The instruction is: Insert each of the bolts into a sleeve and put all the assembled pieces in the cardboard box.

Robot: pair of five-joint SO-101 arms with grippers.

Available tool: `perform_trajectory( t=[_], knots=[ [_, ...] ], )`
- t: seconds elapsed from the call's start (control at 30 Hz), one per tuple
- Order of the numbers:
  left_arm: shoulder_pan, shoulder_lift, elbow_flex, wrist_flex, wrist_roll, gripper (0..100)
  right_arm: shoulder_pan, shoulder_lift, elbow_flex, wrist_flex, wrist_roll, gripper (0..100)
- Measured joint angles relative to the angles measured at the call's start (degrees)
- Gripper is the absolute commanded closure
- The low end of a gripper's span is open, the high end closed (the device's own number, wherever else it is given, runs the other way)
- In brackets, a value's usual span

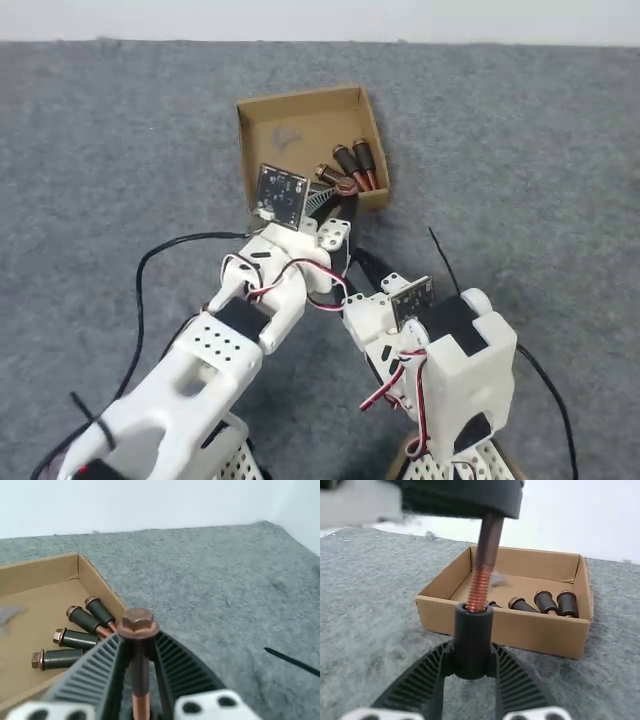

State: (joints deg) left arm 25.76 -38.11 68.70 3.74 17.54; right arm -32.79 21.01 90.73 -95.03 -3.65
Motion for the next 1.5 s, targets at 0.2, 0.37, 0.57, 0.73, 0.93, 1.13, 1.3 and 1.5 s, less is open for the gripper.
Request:
perform_trajectory(
  t=[0.2, 0.37, 0.57, 0.73, 0.93, 1.13, 1.3, 1.5],
  knots=[
    [0.0, 0.53, 0.0, -0.53, 0.0, 99, 0.35, 0.0, 0.0, 0.0, 0.0, 99.2],
    [0.09, 0.53, -0.09, 3.69, 0.0, 99, 1.49, 0.0, 0.0, 0.0, 0.0, 99.2],
    [0.26, 0.79, 1.85, 5.36, 0.09, 99, 1.49, 0.0, 0.0, 0.0, 0.0, 99.2],
    [0.35, 0.79, 3.43, 5.36, 0.09, 99, 1.49, 0.0, 0.0, 0.0, 0.0, 99.2],
    [0.35, 0.79, 3.43, 5.36, 0.09, 87, 1.49, 0.0, 0.0, 0.0, 0.0, 99.2],
    [-0.18, 0.88, 5.63, 5.45, -0.09, 75, 2.46, 0.0, 0.0, 0.09, 0.0, 99.2],
    [-0.09, 0.88, 5.8, 5.45, -0.18, 74, 2.81, 0.0, 0.0, 0.0, 0.0, 99.2],
    [-0.09, 0.62, 5.8, 5.45, -0.18, 74, 2.73, 0.0, 0.0, 0.0, 0.0, 99.2]
  ],
)
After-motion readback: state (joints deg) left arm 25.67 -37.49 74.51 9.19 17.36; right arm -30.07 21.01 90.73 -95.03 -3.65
